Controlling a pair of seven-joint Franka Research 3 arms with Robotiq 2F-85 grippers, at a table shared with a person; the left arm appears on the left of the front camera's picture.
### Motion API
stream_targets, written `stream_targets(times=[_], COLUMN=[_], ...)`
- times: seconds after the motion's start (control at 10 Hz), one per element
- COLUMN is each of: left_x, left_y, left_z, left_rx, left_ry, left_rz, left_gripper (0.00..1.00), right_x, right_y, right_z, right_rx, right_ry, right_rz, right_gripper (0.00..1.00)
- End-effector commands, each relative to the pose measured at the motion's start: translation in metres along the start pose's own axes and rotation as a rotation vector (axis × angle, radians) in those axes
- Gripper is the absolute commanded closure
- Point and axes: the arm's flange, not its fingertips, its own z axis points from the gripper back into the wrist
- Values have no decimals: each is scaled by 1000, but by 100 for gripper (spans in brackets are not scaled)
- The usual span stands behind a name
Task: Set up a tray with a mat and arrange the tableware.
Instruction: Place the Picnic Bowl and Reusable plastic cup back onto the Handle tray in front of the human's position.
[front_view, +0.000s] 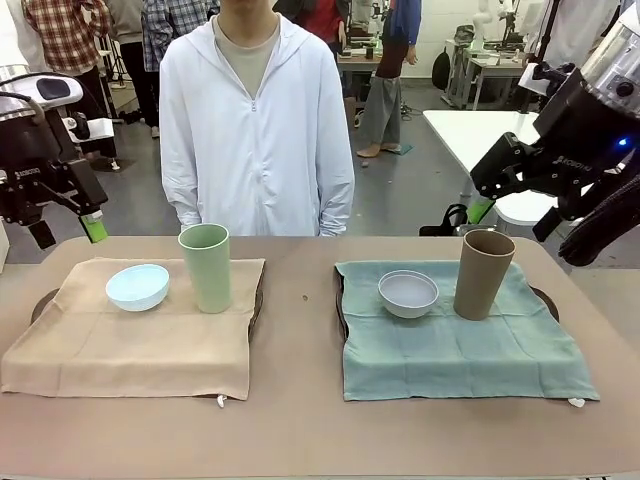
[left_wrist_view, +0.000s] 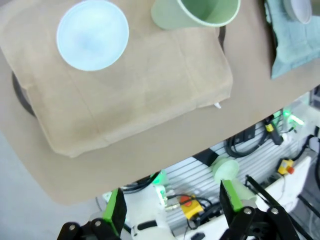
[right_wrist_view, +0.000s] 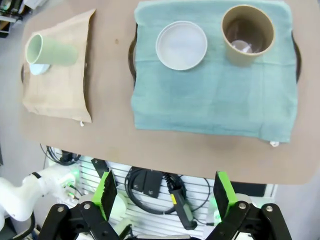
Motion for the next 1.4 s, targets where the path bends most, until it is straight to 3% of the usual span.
stream_targets(times=[0.0, 0.5, 0.8, 1.3], left_x=[17, 8, -21, -70], left_y=[35, 133, 187, 231], left_z=[10, 9, 8, -4], left_rx=[-186, -616, -780, -937], left_ry=[-95, -211, -326, -506], left_rz=[-27, -28, 48, 140], left_gripper=[2, 2, 2, 2], right_x=[8, -17, -39, -62], right_y=[-36, -165, -230, -285], right_z=[7, 9, 14, 18], right_rx=[162, 644, 806, 923], right_ry=[-3, -83, -151, -210], right_rz=[-45, -176, -238, -338], right_gripper=[0, 0, 0, 0])
